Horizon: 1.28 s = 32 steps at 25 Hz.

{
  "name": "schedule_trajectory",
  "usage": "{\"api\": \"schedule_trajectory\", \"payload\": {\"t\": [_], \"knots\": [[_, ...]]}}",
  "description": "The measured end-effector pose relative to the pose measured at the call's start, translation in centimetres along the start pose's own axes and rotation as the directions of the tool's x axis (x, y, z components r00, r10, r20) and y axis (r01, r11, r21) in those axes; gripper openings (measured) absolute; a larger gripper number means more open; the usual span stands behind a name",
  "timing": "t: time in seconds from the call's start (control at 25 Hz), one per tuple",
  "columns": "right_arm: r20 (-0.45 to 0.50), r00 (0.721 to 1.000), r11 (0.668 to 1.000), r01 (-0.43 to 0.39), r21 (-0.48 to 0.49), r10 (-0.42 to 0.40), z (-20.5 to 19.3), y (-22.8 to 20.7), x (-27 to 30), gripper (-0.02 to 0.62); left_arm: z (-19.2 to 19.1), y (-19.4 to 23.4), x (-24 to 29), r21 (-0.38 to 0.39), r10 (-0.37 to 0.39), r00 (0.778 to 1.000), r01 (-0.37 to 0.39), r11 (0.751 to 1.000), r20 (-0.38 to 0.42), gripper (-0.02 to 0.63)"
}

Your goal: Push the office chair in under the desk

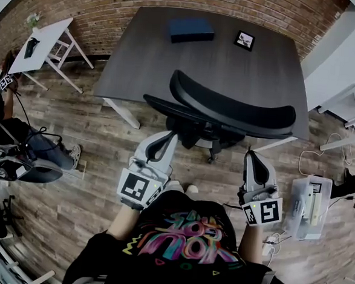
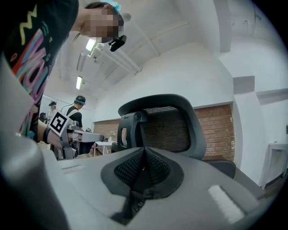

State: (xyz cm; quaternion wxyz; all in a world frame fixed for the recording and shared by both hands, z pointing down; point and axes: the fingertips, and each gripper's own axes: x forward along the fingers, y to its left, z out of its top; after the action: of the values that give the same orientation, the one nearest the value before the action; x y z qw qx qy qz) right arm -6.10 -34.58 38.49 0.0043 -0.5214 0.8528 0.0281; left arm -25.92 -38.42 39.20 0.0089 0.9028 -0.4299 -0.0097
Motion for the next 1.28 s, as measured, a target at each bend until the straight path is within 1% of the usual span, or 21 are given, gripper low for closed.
{"api": "schedule_trajectory", "payload": {"t": [0.44, 0.64, 0.88, 1.28], "knots": [[0.017, 1.0, 1.0, 0.015, 0.022, -0.015, -0.1, -0.6, -0.2, 0.0, -0.2, 0.0, 0.2, 0.008, 0.0, 1.0, 0.0, 1.0, 0.001, 0.002], [0.007, 1.0, 1.0, 0.008, 0.012, -0.008, -0.2, -0.9, -0.3, 0.0, -0.2, -0.2, 0.6, 0.009, -0.003, 1.0, 0.003, 1.0, -0.002, 0.002], [0.003, 1.0, 1.0, 0.019, 0.009, -0.019, -0.2, -1.1, -0.5, 0.0, -0.1, -0.3, 1.0, 0.013, -0.008, 1.0, 0.008, 1.0, 0.0, 0.002], [-0.001, 1.0, 1.0, 0.02, 0.007, -0.02, -0.5, -0.5, -0.4, 0.0, 0.0, 0.3, 1.1, 0.054, -0.026, 1.0, 0.026, 0.998, -0.002, 0.002]]}}
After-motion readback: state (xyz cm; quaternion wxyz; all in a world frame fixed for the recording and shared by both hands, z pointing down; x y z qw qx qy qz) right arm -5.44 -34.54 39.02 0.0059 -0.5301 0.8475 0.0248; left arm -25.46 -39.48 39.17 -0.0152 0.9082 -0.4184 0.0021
